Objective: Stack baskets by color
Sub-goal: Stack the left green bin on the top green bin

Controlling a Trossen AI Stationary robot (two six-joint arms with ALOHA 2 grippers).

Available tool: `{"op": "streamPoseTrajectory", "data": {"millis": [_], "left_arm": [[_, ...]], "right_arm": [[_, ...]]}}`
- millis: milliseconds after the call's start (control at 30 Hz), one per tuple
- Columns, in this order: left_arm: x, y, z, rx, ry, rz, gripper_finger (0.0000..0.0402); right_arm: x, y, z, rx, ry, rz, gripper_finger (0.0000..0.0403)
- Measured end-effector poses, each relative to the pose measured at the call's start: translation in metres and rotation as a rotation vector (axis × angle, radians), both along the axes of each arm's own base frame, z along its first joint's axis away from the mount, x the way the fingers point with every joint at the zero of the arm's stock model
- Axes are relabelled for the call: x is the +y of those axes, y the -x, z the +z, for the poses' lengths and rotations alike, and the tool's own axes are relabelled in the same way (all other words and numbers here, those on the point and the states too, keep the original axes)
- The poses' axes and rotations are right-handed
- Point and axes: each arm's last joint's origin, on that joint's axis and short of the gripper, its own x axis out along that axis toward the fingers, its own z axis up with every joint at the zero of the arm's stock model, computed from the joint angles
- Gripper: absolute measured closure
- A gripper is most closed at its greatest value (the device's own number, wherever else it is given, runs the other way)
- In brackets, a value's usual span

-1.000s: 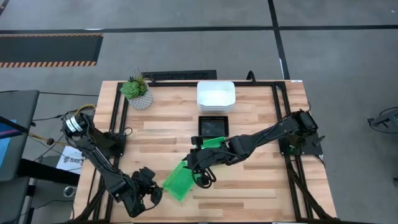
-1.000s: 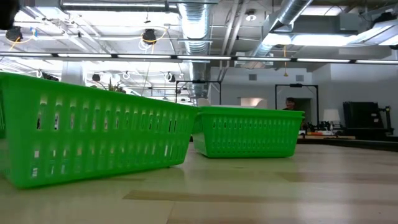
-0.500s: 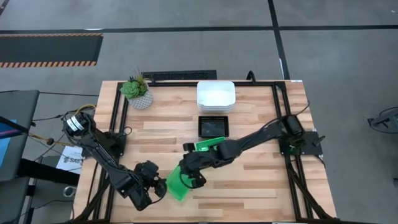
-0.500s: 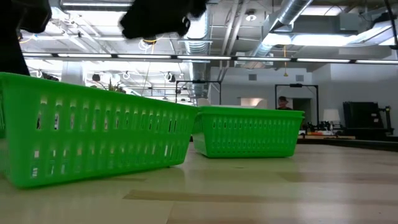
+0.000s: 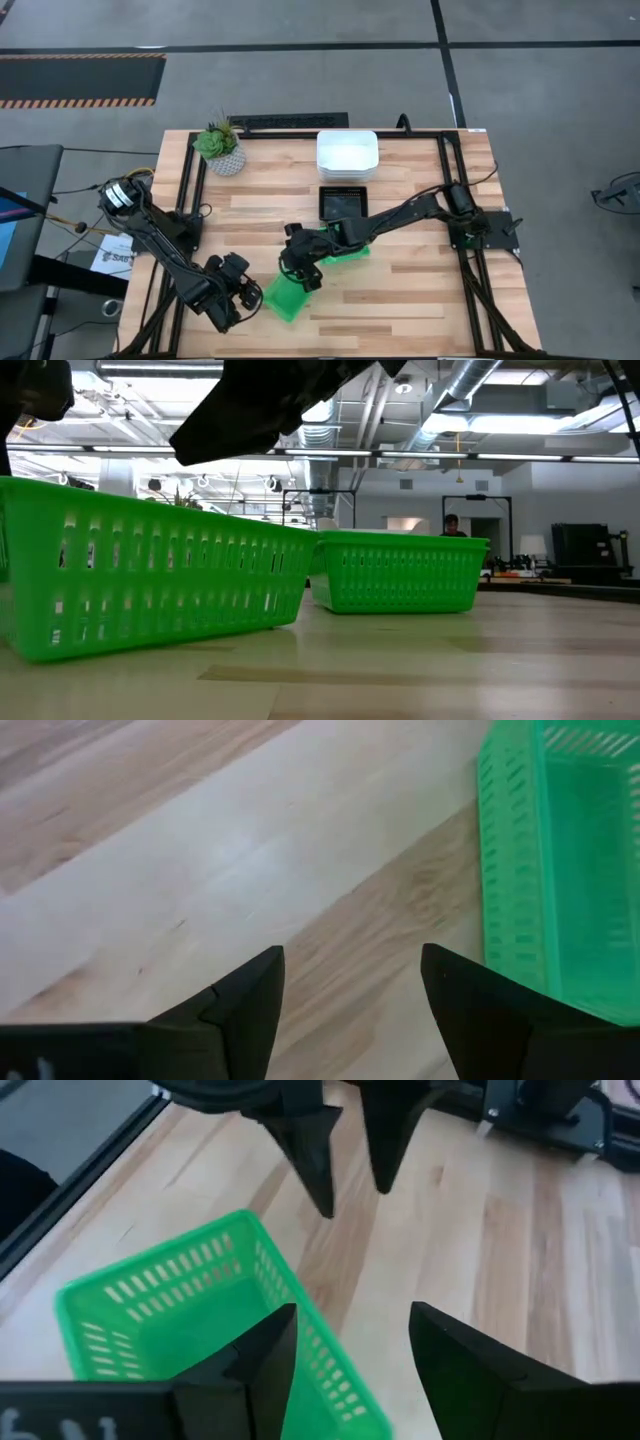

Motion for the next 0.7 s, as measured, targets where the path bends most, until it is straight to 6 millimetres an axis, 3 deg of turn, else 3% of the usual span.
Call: {"op": "streamPoseTrajectory", "data": {"millis": [367,700], "left_arm": [[-0.001,0.004,0.004,0.046,0.033,-0.051,0.0178],[-0.002,0.004,0.004,0.041,0.047,-0.046,0.0178]], "right_arm": [[-0.024,-0.005,0.001,-0.025,0.048,0.009,0.0184],[-0.031,-0.008,0.004,-0.065,0.055,0.026,0.0184]]}}
